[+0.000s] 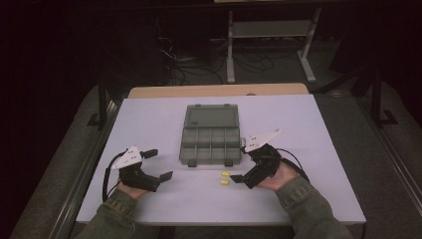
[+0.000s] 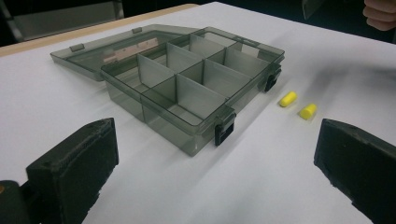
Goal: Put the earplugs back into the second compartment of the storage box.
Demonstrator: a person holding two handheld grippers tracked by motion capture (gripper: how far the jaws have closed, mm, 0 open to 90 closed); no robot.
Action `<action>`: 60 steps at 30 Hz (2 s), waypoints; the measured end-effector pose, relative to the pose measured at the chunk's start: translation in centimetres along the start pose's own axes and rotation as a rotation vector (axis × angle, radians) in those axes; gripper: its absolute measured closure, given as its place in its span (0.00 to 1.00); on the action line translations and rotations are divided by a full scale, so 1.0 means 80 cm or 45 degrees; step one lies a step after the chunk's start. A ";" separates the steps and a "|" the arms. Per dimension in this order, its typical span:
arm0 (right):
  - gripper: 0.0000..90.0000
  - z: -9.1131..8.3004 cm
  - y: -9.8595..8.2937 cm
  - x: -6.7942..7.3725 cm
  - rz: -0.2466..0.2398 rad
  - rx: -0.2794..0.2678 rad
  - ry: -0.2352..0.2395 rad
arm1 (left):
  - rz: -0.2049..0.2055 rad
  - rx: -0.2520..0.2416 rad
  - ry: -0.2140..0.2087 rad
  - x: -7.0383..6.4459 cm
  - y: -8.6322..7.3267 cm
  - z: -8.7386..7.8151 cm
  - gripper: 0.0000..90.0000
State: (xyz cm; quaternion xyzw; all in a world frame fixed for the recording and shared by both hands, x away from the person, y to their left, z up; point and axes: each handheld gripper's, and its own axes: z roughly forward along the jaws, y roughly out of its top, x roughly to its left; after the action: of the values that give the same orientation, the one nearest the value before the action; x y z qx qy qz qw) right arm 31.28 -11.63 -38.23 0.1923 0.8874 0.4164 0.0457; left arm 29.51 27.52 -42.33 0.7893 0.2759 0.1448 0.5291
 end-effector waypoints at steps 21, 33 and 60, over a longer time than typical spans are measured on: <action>0.06 0.053 -0.001 0.029 -0.135 0.182 0.067 | -0.001 -0.007 -0.004 -0.001 0.000 -0.001 0.00; 0.28 0.074 -0.002 0.026 -0.112 0.260 0.116 | 0.001 -0.001 -0.005 -0.001 0.000 -0.001 0.00; 0.88 0.085 0.004 0.020 -0.103 0.354 0.043 | 0.003 0.001 0.002 -0.001 0.000 0.000 0.00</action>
State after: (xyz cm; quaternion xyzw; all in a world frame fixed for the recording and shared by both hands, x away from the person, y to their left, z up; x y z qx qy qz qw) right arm 31.55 -5.92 -42.32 0.1537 0.9442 0.2904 0.0204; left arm 29.41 27.47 -42.32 0.7897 0.2753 0.1459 0.5285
